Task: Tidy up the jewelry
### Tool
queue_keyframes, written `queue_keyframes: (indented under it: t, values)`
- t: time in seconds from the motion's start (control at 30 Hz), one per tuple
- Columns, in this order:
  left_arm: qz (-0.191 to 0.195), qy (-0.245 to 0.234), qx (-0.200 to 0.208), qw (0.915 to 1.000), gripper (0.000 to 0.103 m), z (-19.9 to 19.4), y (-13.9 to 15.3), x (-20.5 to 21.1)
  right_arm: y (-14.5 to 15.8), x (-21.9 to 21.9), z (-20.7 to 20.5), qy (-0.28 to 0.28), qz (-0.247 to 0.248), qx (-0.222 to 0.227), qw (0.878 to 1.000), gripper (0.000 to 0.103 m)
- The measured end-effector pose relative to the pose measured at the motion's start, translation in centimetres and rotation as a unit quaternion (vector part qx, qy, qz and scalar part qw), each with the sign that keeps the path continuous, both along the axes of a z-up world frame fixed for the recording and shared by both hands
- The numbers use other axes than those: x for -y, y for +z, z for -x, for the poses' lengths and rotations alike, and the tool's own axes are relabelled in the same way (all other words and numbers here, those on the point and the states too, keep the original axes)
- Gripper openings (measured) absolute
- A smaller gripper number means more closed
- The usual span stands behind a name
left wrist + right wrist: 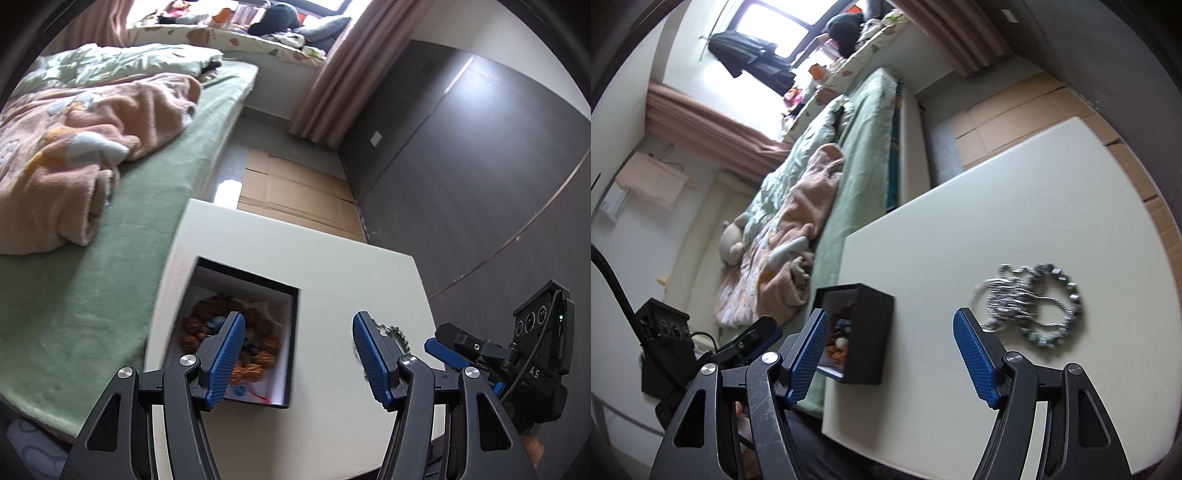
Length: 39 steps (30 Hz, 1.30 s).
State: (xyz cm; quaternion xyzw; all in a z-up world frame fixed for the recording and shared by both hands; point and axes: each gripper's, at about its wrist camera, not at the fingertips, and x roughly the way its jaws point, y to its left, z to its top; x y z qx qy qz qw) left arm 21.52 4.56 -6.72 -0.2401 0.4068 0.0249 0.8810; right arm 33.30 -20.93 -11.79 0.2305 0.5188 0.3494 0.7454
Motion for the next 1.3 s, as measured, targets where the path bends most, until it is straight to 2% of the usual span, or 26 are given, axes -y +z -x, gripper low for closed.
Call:
queue_keyframes:
  t: [0.3, 0.6, 0.8, 1.0, 1.3]
  values:
    - [-0.02, -0.045, -0.004, 0.9988, 0.062, -2.1, -0.5, 4.3, -1.4, 4.4, -1.1, -0.059, 0.024, -0.034, 0.997, 0.07]
    - [-0.023, -0.09, -0.016, 0.9955, 0.062, -4.4, -1.8, 8.1, -1.5, 6.8, -1.4, -0.096, 0.013, -0.041, 0.994, 0.07]
    - [-0.016, -0.114, -0.034, 0.9928, 0.059, -6.2, -3.2, 10.6, -1.8, 8.9, -1.8, -0.134, 0.017, -0.052, 0.989, 0.07]
    - [-0.023, -0.141, -0.056, 0.9881, 0.048, -7.9, -5.1, 13.0, -2.1, 10.1, -2.0, -0.149, 0.005, -0.063, 0.987, 0.07]
    - [-0.03, -0.155, -0.102, 0.9822, 0.048, -10.1, -8.4, 14.8, -2.2, 11.4, -2.2, -0.16, -0.005, -0.067, 0.985, 0.07]
